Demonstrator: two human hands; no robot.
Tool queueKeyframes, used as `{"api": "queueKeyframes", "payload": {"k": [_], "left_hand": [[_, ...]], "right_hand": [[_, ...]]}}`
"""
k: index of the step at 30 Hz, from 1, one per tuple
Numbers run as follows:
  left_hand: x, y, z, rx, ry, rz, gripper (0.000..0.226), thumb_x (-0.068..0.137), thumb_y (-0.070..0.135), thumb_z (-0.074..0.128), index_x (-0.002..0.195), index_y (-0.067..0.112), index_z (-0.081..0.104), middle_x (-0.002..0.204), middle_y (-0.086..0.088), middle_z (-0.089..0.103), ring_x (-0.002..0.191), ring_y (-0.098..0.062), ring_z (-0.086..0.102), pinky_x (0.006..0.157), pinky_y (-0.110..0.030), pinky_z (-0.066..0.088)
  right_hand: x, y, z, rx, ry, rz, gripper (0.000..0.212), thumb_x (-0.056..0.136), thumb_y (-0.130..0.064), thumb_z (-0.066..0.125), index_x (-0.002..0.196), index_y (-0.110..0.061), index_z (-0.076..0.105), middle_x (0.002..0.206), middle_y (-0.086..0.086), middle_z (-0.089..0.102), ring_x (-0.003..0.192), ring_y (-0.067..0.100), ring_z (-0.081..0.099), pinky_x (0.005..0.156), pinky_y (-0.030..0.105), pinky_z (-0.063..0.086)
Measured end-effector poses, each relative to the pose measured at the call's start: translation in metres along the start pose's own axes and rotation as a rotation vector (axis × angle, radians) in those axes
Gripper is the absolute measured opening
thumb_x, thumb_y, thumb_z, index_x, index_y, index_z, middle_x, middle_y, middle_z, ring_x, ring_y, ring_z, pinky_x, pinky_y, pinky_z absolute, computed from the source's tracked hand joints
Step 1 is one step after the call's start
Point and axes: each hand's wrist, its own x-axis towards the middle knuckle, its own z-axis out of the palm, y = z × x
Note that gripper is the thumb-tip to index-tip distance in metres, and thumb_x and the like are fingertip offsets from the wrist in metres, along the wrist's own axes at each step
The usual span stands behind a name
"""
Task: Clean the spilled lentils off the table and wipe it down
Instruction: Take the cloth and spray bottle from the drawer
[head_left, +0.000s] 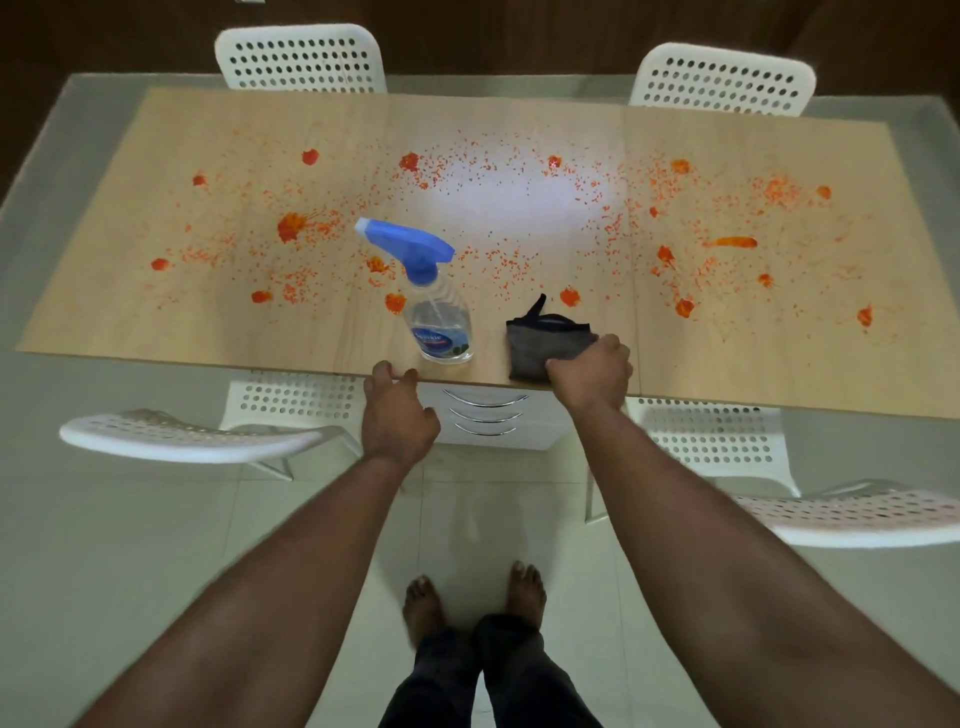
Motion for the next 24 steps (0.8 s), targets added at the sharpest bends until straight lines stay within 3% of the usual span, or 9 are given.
{"api": "queueKeyframes", "payload": {"k": [4, 8, 11, 14, 18, 21, 24], "left_hand": [[-0.001, -0.007, -0.007, 0.075, -0.161, 0.004, 0.082, 0.089, 0.024, 0.073, 0.162, 0.014, 0.037, 0.174, -0.014, 0.008, 0.159, -0.032, 0.012, 0.121, -0.044, 0.034], [0.004, -0.011, -0.022, 0.006, -0.263, -0.008, 0.086, 0.090, 0.031, 0.077, 0.163, 0.017, 0.035, 0.176, -0.009, 0.002, 0.160, -0.034, 0.016, 0.123, -0.042, 0.032], [0.006, -0.017, -0.034, -0.051, -0.286, 0.029, 0.080, 0.091, 0.032, 0.079, 0.160, 0.014, 0.042, 0.174, -0.011, 0.019, 0.155, -0.031, 0.031, 0.122, -0.035, 0.029], [0.003, -0.037, -0.053, -0.214, -0.286, 0.006, 0.065, 0.091, 0.034, 0.081, 0.148, 0.010, 0.059, 0.148, -0.010, 0.059, 0.130, -0.026, 0.060, 0.105, -0.029, 0.044], [-0.006, -0.092, -0.086, -0.683, -0.431, -0.205, 0.057, 0.093, 0.037, 0.081, 0.134, 0.002, 0.064, 0.118, -0.015, 0.073, 0.100, -0.025, 0.075, 0.083, -0.034, 0.061], [-0.014, -0.135, -0.113, -0.933, -0.538, -0.351, 0.047, 0.096, 0.035, 0.077, 0.124, -0.001, 0.067, 0.114, -0.022, 0.076, 0.100, -0.033, 0.077, 0.084, -0.041, 0.063], [-0.015, -0.193, -0.151, -1.137, -0.499, -0.408, 0.040, 0.096, 0.017, 0.077, 0.127, -0.006, 0.065, 0.117, -0.024, 0.075, 0.104, -0.038, 0.076, 0.082, -0.044, 0.065]], "right_hand": [[-0.003, 0.003, -0.001, 0.176, -0.144, 0.210, 0.071, 0.071, -0.034, 0.094, 0.126, -0.005, 0.059, 0.119, 0.012, 0.068, 0.107, 0.032, 0.067, 0.083, 0.036, 0.058], [-0.022, 0.009, 0.010, 0.612, -0.248, 0.449, 0.057, 0.065, -0.018, 0.096, 0.111, -0.004, 0.066, 0.104, 0.011, 0.071, 0.093, 0.029, 0.069, 0.079, 0.040, 0.062], [-0.051, 0.006, 0.017, 0.818, -0.356, 0.550, 0.036, 0.071, -0.007, 0.087, 0.100, -0.008, 0.065, 0.093, 0.010, 0.072, 0.075, 0.023, 0.065, 0.059, 0.032, 0.050], [-0.094, -0.003, 0.032, 0.909, -0.481, 0.567, 0.034, 0.076, -0.004, 0.083, 0.107, -0.005, 0.069, 0.086, 0.011, 0.070, 0.062, 0.021, 0.054, 0.059, 0.030, 0.049], [-0.166, -0.039, 0.080, 0.861, -0.613, 0.521, 0.035, 0.078, -0.008, 0.085, 0.111, -0.006, 0.072, 0.093, 0.014, 0.073, 0.080, 0.026, 0.060, 0.069, 0.037, 0.058], [-0.213, -0.073, 0.115, 0.836, -0.706, 0.452, 0.040, 0.081, -0.008, 0.084, 0.118, -0.007, 0.070, 0.101, 0.014, 0.074, 0.086, 0.026, 0.066, 0.070, 0.038, 0.060], [-0.255, -0.114, 0.153, 0.788, -0.755, 0.320, 0.052, 0.072, -0.015, 0.092, 0.121, -0.010, 0.073, 0.109, 0.012, 0.079, 0.101, 0.031, 0.074, 0.077, 0.042, 0.063]]}}
